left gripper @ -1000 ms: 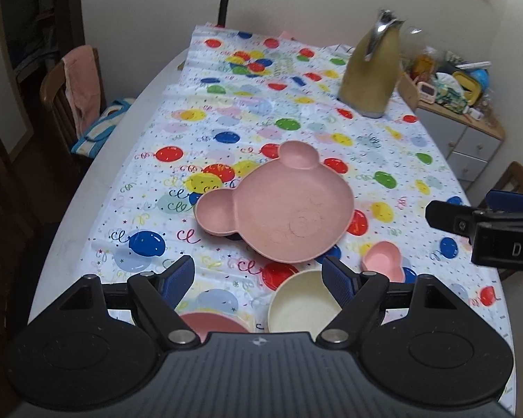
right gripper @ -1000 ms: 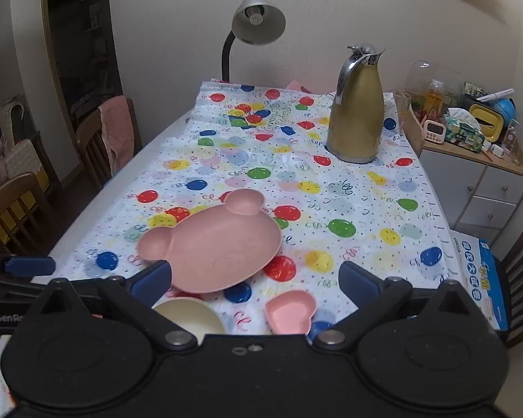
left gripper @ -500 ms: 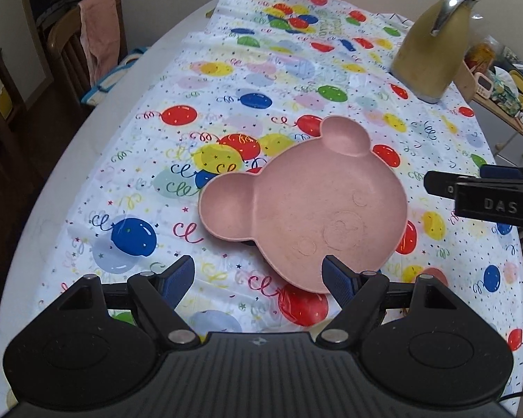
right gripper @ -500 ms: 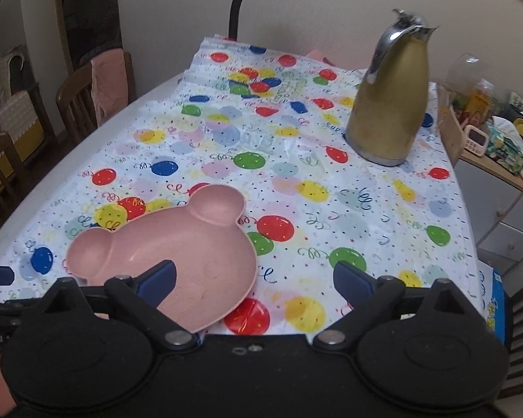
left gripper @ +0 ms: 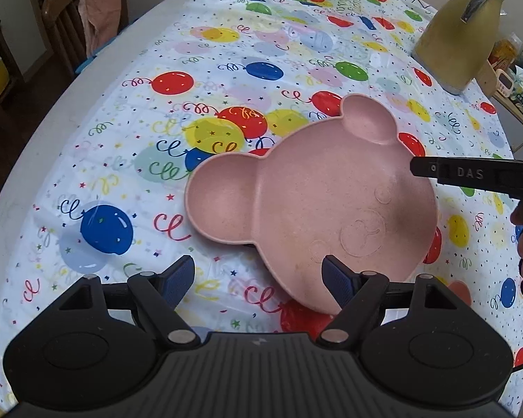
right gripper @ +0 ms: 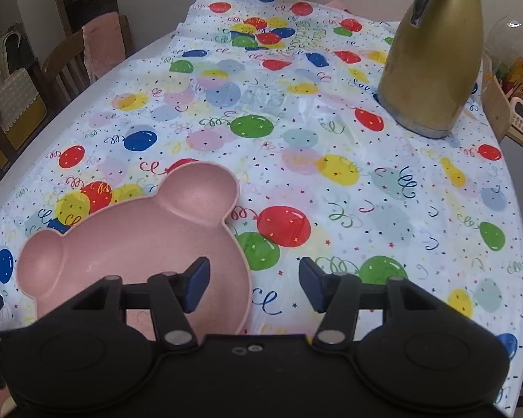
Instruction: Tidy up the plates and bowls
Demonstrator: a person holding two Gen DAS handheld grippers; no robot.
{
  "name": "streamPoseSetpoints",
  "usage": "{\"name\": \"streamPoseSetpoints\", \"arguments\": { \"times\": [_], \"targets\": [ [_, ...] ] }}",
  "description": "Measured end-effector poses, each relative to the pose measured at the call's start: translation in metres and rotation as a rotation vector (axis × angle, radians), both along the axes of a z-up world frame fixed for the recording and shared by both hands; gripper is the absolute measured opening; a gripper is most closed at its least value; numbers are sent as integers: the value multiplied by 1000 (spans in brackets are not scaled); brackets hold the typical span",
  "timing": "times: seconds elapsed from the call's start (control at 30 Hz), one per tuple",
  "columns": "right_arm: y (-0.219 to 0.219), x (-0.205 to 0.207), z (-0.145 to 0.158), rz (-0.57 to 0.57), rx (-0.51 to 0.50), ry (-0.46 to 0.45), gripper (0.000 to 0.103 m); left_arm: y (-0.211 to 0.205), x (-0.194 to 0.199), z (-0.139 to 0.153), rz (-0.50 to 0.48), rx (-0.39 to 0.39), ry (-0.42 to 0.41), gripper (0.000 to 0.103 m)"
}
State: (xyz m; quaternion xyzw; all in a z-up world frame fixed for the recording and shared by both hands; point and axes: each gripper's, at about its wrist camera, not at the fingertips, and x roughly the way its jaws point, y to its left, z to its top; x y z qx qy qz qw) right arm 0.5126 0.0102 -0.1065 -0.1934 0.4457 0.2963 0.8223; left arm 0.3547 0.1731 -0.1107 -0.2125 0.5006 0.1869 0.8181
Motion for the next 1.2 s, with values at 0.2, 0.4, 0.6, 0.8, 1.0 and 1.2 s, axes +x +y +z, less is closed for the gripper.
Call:
{"name": "streamPoseSetpoints", "arguments": {
  "times": [0.2,0.4,0.6,0.8,1.0,1.2],
  "targets": [
    [11,7,-11,24,7,13,31,0,5,-4,-6,-20,-8,72],
    [15,15,-20,27,11,33,25,-2,9,-8,-15,-22,-2,54],
    [16,18,-21,30,44,50,14,1,10,-10,-13,-17,-5,31],
    [15,15,-19,43,51,53,11,2,8,-7,-32,6,-11,23],
    [5,4,-11,81,51,57,7,4,3,3,-55,18,-23,23],
    [-6,-9,6,78,67,45,5,3,-5,22,-99,36,-44,23]
  ]
}}
